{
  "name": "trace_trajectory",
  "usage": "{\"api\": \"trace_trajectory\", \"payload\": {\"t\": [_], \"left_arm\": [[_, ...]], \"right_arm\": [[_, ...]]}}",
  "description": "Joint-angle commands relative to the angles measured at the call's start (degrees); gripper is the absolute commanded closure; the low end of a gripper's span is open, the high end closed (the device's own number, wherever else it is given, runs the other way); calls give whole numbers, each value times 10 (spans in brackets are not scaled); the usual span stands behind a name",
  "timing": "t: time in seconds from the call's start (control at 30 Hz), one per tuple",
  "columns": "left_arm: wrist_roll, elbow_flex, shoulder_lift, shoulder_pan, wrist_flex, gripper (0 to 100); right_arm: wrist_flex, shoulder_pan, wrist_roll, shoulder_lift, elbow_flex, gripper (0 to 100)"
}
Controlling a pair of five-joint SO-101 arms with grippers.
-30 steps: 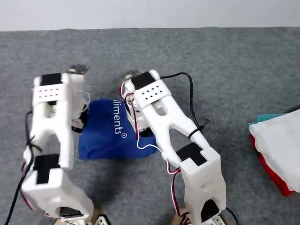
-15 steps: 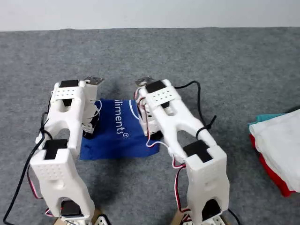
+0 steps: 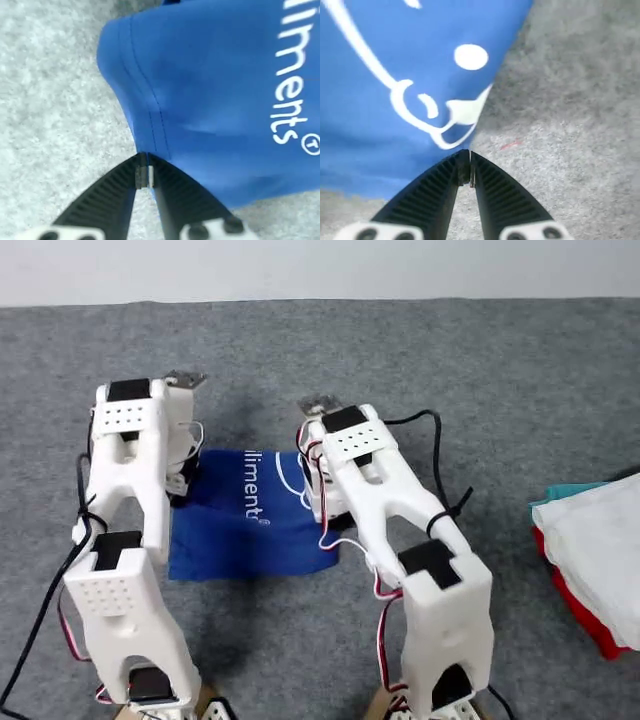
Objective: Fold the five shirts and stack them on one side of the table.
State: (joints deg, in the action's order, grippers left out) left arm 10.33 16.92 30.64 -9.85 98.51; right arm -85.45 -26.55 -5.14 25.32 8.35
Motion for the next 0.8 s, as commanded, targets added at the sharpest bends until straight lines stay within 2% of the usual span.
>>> {"api": "trace_trajectory", "payload": {"t": [0.0, 0.2, 0.4, 0.77], "left_arm": [[-2, 25, -38, -18, 20, 988], [-2, 22, -135, -47, 20, 987], [-2, -22, -169, -54, 19, 986], [-2, -51, -325, -248, 20, 988]], "right_arm": [[0, -6, -3, -86, 7, 990], [0, -4, -4, -165, 4, 990], [-7, -3, -4, -167, 3, 989], [15, 1, -11, -120, 6, 987]]}}
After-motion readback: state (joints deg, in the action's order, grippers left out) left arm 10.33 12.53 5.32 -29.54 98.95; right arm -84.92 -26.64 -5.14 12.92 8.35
